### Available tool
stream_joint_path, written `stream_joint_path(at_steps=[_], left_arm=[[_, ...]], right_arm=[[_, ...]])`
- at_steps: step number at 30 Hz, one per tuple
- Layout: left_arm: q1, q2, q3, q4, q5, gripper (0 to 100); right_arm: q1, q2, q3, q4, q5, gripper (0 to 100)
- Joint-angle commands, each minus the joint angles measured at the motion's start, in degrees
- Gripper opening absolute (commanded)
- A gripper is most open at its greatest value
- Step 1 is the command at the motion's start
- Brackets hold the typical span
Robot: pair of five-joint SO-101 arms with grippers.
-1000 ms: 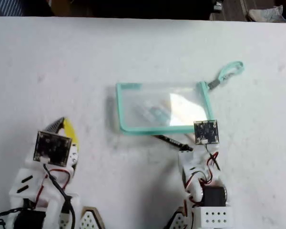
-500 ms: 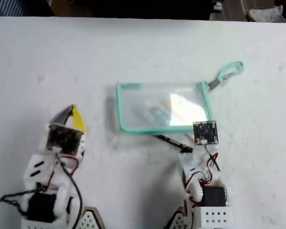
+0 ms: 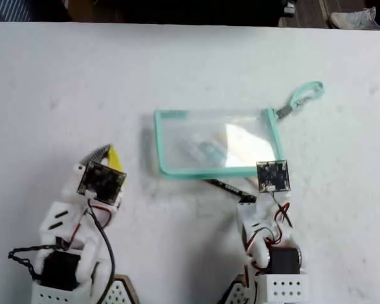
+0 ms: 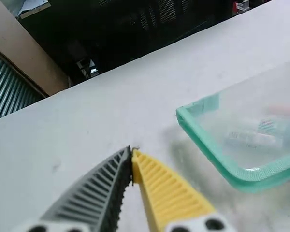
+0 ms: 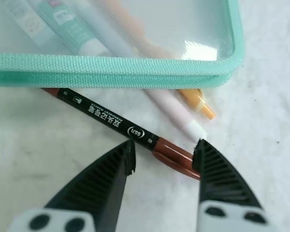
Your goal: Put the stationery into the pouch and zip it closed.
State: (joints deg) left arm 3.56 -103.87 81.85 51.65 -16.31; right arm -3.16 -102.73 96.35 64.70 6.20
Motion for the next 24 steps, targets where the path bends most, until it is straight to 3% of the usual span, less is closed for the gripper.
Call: stream_joint_path(at_steps=[1, 10, 19, 24], left_arm=[[0.6, 8.5, -6.9, 1.1, 0.8, 2], [0.6, 38.6, -15.1, -3.1, 1.2, 2], [0.7, 54.2, -16.5, -9.2, 1.2, 3], [1.0, 56.6, -16.1, -11.4, 1.2, 18]], right_arm=[[-0.2, -0.2, 0.5, 0.3, 0.7, 19.1], [-0.2, -0.2, 0.5, 0.3, 0.7, 19.1], [2.1, -0.5, 0.5, 0.0, 0.7, 19.3], [8.9, -0.5, 0.5, -4.4, 0.7, 19.4]])
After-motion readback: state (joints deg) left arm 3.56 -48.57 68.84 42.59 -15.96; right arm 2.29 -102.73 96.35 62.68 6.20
